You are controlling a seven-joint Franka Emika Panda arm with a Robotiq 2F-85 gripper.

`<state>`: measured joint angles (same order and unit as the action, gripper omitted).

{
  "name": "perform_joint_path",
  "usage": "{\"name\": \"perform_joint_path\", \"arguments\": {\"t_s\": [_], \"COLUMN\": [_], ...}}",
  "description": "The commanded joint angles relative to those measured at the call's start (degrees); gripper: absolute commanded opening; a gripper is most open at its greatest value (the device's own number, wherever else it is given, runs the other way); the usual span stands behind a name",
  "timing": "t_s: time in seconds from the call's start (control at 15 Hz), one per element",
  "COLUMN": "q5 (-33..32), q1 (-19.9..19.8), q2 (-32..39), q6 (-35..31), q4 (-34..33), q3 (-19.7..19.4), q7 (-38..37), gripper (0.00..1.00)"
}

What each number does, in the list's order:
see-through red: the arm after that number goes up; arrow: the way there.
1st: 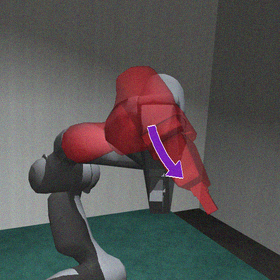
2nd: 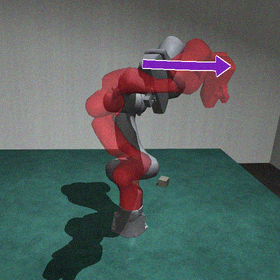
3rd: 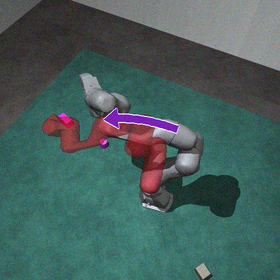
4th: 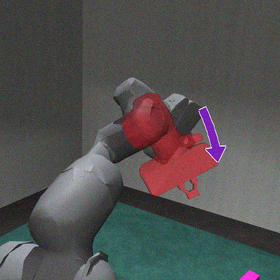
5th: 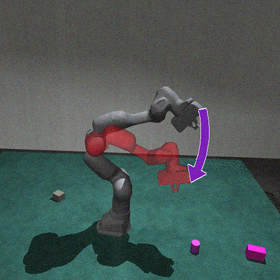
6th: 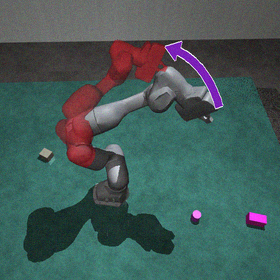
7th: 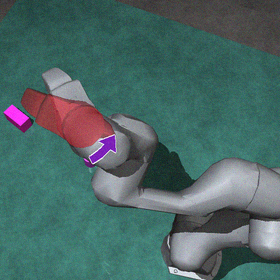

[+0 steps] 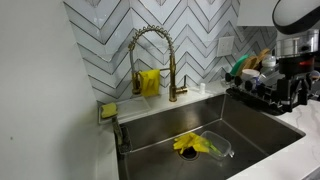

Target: Remove the lunchbox from the sink, put it on the counter, remove the lunchbox from the drying rack put it on the counter, put the lunchbox with a spoon in it in the lunchbox on the right and put them in the sink

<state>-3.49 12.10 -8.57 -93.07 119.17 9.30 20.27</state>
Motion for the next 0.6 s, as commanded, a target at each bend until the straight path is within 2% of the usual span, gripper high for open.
{"name": "perform_joint_path", "arguments": {"t_s": [0.0,0.27,0.4,0.53], "q5": [1.4,-3.7,-6.5,-8.9], "q1": [1.2,3.4,4.2,5.2], "q2": [6.5,14.3,18.1,21.4], "q6": [0.6,-10.9,-18.8,-22.3], "q4": [-4.0,-5.7,-5.7,-6.9], "q3": [2.1,5.8,6.3,6.1], "q7": [-2.9,-9.1,-14.3,-17.0], "gripper": [1.0,1.0,1.0,1.0]}}
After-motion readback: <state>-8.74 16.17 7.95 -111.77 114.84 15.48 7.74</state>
